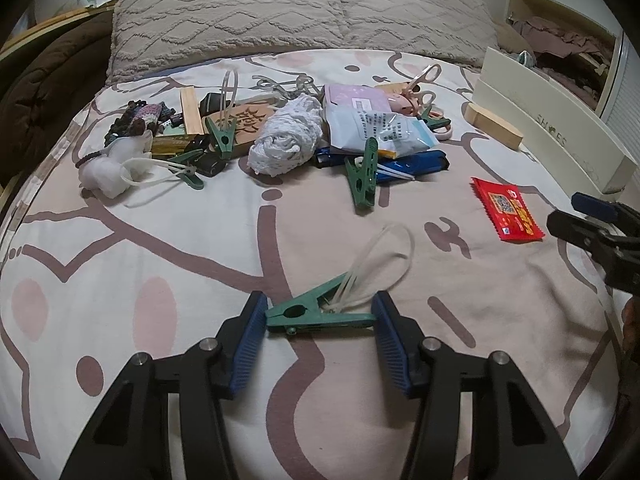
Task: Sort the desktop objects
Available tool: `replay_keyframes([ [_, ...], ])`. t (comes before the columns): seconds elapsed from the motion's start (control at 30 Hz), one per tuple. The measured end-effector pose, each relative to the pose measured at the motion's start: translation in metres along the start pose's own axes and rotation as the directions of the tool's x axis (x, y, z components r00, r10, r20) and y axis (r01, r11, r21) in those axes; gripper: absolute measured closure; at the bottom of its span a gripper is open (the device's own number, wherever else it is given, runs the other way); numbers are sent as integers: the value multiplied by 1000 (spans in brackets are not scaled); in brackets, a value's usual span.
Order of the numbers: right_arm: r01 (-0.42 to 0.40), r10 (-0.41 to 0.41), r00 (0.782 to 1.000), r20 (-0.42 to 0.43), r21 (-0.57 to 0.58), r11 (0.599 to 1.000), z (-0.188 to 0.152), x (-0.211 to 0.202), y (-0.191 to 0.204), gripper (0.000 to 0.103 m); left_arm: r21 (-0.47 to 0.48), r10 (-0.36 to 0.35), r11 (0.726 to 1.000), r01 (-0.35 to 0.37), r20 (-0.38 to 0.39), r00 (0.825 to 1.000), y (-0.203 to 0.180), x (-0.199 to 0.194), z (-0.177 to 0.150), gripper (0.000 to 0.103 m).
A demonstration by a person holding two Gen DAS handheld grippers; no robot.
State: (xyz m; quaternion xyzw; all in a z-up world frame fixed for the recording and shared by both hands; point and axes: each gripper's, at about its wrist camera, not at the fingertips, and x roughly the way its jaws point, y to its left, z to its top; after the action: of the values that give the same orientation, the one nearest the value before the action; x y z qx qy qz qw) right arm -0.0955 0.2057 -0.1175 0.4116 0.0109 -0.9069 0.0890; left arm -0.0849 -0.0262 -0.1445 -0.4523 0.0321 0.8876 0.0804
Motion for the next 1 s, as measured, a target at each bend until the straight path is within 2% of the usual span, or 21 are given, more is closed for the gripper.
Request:
replay_keyframes([
  [0.13,-8,8,1000,-23,0,1000,5,6,5,11,-1,-1,1000,1,0,1000,0,0,0,49],
  [0.27,-50,55,995,-89,63,997,12,21,9,11,-1,-1,1000,1,1,1000,0,0,0,49],
  [0.43,-51,67,990,-128,122,991,17,38,12,11,-1,-2,1000,2,1,1000,-1,0,0,49],
  [0.67,19,-7,988,-154,77,997,16,53,28,11,-2,-2,1000,2,1,1000,0,-1,0,49],
  [0.8,20,-11,990,-137,63,998,14,54,28,11,-3,-1,1000,1,1,1000,0,-1,0,49],
  [0.83,16,-8,991,-131,63,998,14,53,28,13,-3,-1,1000,1,2,1000,-1,-1,0,49],
  [0.9,11,-4,993,-116,60,998,14,52,27,27,-6,-1,1000,1,5,1000,0,-1,0,49],
  [1.0,5,-1,994,-106,42,999,14,51,29,34,-14,0,1000,0,9,1000,0,-2,1,49],
])
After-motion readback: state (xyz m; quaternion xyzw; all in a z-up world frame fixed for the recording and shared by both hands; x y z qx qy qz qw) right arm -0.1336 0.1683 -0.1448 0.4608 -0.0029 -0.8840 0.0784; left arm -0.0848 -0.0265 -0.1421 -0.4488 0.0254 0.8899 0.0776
